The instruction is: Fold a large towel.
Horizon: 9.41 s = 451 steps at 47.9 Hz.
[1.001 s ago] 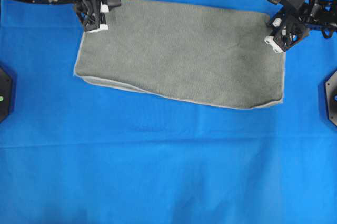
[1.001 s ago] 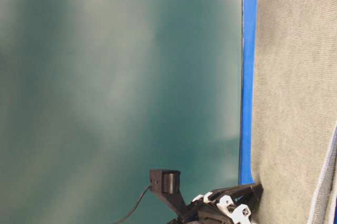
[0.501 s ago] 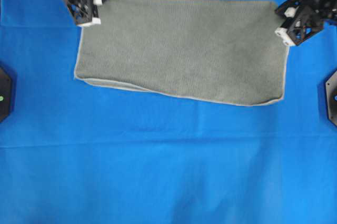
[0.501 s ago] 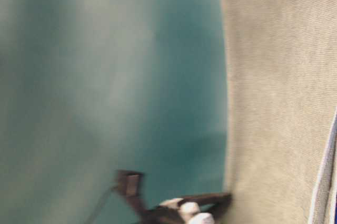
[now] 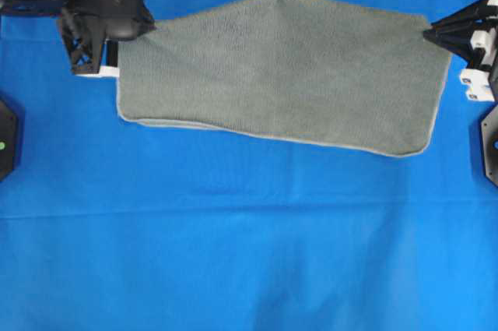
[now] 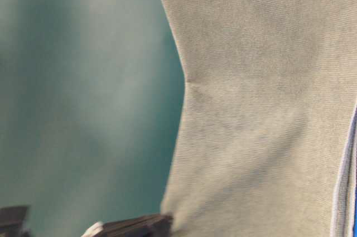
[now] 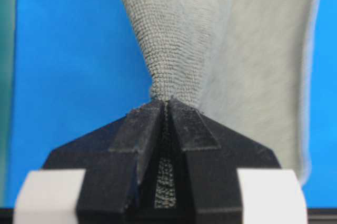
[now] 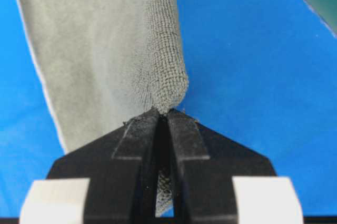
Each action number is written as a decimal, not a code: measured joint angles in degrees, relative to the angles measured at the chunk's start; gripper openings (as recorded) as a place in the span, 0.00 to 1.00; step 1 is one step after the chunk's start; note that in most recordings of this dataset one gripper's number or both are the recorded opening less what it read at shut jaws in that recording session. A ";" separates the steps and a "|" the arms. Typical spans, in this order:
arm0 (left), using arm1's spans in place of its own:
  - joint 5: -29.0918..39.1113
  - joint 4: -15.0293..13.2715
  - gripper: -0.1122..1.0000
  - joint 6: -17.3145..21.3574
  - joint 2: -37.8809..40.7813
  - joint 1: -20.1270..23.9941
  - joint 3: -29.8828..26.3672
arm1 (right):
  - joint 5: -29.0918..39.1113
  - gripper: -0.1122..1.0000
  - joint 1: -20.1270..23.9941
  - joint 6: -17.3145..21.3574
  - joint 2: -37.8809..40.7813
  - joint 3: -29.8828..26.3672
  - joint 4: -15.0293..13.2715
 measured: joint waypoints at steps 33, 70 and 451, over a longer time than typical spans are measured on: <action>-26.10 -0.35 0.12 -36.65 2.20 -34.01 -0.97 | -26.81 0.14 -18.19 -0.79 25.66 -16.17 -2.72; -35.42 -0.09 0.12 -34.01 35.33 -35.77 -31.73 | -25.40 0.14 -16.08 -0.79 32.61 -21.36 -2.64; -26.72 0.00 0.66 -24.79 -49.66 -20.83 35.86 | 5.89 0.63 37.00 37.97 -18.81 10.11 -39.29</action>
